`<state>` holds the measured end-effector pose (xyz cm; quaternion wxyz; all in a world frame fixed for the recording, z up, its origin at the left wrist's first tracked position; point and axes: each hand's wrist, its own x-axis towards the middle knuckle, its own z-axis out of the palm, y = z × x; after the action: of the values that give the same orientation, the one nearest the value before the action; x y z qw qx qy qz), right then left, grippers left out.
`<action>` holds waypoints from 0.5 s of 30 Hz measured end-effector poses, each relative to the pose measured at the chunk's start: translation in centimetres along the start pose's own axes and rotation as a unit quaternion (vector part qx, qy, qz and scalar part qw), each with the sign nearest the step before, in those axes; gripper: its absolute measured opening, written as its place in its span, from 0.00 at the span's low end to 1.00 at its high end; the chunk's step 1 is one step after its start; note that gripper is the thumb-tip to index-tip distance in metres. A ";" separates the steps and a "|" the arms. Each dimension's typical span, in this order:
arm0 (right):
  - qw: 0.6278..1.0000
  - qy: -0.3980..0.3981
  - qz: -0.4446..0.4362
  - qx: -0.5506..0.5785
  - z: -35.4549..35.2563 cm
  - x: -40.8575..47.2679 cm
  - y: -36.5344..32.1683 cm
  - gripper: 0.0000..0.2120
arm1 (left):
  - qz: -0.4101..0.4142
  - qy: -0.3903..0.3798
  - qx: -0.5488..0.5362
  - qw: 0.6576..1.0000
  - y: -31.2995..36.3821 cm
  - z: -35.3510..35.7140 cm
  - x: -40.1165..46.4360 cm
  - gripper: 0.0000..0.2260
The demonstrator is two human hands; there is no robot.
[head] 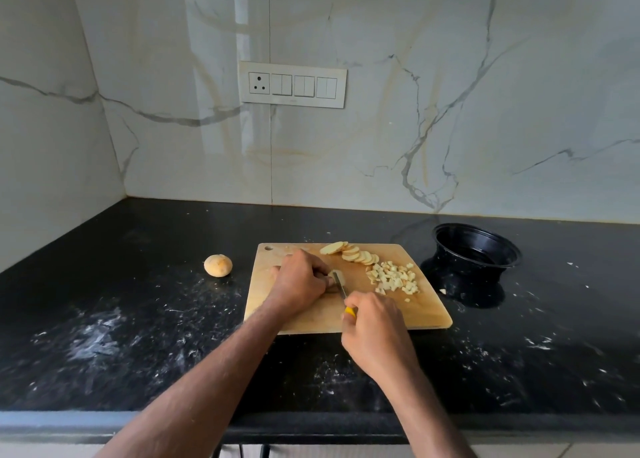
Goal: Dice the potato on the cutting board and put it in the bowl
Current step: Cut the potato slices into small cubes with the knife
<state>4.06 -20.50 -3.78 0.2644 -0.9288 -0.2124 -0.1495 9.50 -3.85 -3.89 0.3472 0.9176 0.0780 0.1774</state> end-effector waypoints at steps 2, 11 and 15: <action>1.000 -0.006 0.005 0.012 -0.6 -0.9 0.6 0.07 | -0.002 -0.003 0.002 1.000 0.1 -0.1 -0.2 0.05; 0.994 0.069 0.037 0.080 -3.0 -0.1 1.9 0.03 | -0.006 0.000 -0.040 0.999 0.1 -0.4 -0.5 0.05; 0.993 0.061 0.026 0.099 -1.0 1.5 0.7 0.07 | -0.007 -0.005 -0.044 0.999 0.0 -0.5 -0.3 0.05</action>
<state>5.45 -21.13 -2.64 0.3717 -0.8922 -0.1856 -0.1772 9.03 -3.61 -3.62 0.3886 0.9018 0.0746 0.1739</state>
